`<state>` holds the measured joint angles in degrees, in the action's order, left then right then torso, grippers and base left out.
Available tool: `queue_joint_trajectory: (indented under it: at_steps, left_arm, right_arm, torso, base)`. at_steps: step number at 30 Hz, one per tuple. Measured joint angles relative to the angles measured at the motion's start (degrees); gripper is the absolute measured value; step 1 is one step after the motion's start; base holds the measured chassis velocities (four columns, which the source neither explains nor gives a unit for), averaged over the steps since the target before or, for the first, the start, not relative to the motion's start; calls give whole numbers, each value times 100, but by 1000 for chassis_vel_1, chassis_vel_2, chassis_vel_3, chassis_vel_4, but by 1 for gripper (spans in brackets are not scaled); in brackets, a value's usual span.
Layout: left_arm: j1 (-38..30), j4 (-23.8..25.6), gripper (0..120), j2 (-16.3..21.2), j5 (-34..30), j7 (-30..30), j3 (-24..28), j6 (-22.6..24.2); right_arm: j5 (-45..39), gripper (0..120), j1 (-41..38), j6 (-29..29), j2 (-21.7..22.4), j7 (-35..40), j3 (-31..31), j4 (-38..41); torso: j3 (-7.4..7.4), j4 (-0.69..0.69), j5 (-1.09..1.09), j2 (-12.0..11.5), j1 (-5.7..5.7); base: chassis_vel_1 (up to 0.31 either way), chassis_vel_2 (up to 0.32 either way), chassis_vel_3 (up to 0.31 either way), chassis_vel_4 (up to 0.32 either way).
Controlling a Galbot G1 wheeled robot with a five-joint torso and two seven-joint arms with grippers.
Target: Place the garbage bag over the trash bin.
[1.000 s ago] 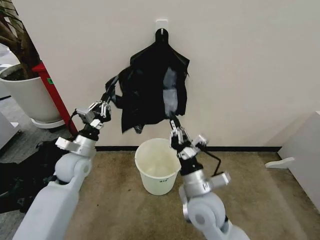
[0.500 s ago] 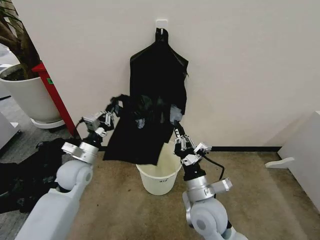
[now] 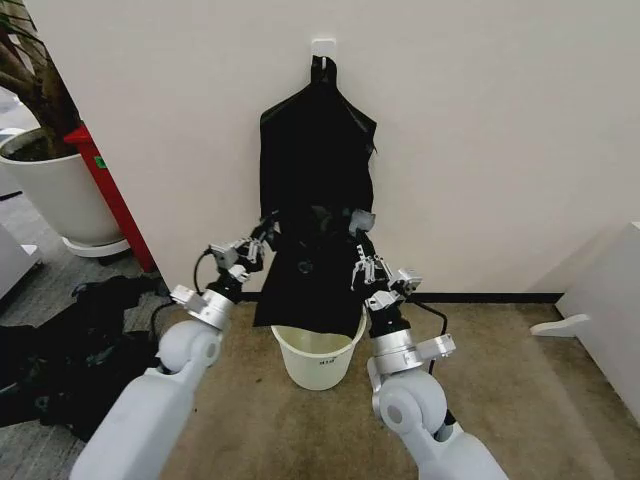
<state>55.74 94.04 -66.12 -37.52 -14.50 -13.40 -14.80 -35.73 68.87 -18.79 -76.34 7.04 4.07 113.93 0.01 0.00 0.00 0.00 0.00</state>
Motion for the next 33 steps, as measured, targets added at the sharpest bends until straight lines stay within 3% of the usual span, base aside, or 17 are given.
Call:
queue_joint_trajectory:
  at_steps: [6,12,15,18,19,25,26,33]
  left_arm:
    - [73,-136,0,-91,400,82,155,-49]
    - [355,-55,0,117,1046,404,146,68]
    - [581,172,0,359,1334,829,315,406]
    - [832,473,0,594,1648,1461,594,978]
    - [832,473,0,594,1648,1461,594,978]
    - [958,1169,0,969,1593,2423,902,2140]
    - [958,1169,0,969,1593,2423,902,2140]
    - [878,2357,0,1700,314,3827,1056,4053]
  right_arm:
    - [123,0,248,22,127,291,-108,-123]
    - [212,0,620,226,321,891,-248,-29]
    - [404,0,902,615,447,1522,-332,115]
    - [545,0,1117,1171,594,1961,-411,251]
    - [545,0,1117,1171,594,1961,-411,251]
    - [231,0,1294,2095,878,2435,-472,645]
    - [231,0,1294,2095,878,2435,-472,645]
    - [-488,0,1258,3027,1199,2822,-402,1306]
  torso:
    - [0,0,-1,0,0]
    - [-1,1,0,0,0]
    - [-1,0,-1,0,0]
    - [-1,1,-1,0,0]
    - [-1,1,-1,0,0]
    - [-1,0,0,1,0]
    - [-1,0,0,1,0]
    - [-1,0,0,1,0]
  base:
    - [0,0,0,0]
    - [0,0,0,0]
    - [0,0,0,0]
    - [0,0,0,0]
    - [0,0,0,0]
    - [0,0,0,0]
    - [0,0,0,0]
    - [0,0,0,0]
